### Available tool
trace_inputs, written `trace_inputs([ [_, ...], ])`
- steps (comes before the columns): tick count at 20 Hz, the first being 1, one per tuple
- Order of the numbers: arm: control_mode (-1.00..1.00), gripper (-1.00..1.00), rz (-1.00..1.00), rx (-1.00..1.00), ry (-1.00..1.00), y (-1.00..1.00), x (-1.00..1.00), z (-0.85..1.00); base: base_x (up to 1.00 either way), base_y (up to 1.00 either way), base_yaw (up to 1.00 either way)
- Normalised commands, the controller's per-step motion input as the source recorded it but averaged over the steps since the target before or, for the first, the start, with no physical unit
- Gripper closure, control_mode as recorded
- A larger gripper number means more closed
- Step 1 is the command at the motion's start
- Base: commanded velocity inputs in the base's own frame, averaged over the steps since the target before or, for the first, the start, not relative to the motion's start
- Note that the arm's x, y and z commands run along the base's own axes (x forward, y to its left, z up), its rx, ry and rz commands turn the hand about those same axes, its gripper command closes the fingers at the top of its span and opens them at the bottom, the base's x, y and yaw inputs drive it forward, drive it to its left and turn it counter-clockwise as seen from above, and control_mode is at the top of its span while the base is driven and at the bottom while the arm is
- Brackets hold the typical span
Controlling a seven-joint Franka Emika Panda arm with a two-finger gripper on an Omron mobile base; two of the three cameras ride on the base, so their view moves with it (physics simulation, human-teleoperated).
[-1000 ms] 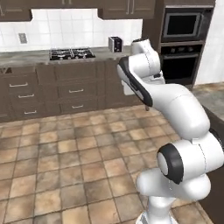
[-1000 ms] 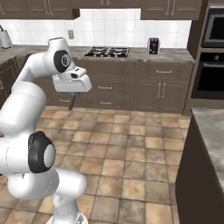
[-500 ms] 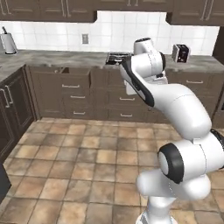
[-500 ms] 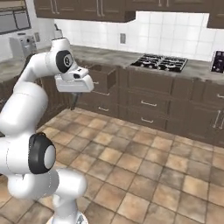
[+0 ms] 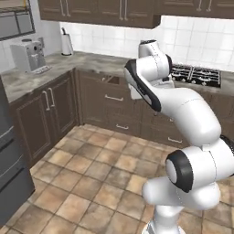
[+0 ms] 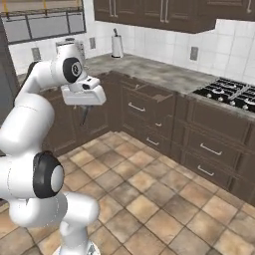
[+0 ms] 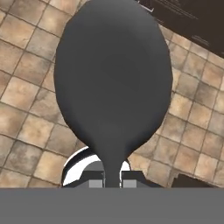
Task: Pick up the metallic utensils from the counter and place them in the open drawer. Make sure not to pick up any wooden utensils.
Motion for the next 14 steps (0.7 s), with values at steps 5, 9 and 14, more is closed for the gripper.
trace_inputs([
  [5, 1.0, 1.0, 0.0, 0.0, 0.0, 0.0, 0.0, 0.0, 0.94, -0.88, 0.51],
  [9, 1.0, 1.0, 0.0, 0.0, 0.0, 0.0, 0.0, 0.0, 0.79, -0.97, 0.46],
  [14, 1.0, 1.0, 0.0, 0.0, 0.0, 0.0, 0.0, 0.0, 0.7, -1.0, 0.41],
])
